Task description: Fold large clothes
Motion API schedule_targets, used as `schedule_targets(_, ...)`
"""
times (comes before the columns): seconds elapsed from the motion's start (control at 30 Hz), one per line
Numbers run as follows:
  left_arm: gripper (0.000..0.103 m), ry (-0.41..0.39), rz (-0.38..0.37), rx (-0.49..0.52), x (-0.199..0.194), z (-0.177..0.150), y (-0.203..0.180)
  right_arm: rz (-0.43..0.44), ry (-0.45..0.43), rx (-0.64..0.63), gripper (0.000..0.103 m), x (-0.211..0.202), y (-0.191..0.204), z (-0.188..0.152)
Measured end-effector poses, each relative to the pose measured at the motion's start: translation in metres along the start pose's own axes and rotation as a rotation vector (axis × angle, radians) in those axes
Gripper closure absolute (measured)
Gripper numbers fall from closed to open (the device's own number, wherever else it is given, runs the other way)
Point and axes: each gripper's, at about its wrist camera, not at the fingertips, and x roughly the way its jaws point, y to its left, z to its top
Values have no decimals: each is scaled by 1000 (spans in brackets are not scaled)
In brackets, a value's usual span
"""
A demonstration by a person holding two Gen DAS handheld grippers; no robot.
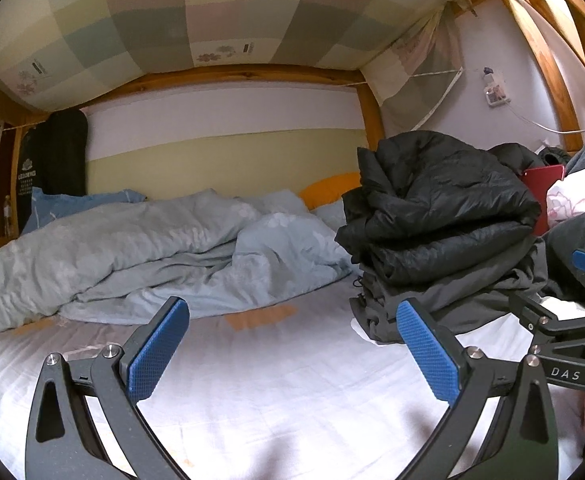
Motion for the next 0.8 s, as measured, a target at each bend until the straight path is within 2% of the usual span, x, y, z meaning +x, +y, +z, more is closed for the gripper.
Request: schedule_targets(0.8, 0, 0, 7, -1, 2, 0, 0, 16, 17, 9, 0, 4, -2, -1)
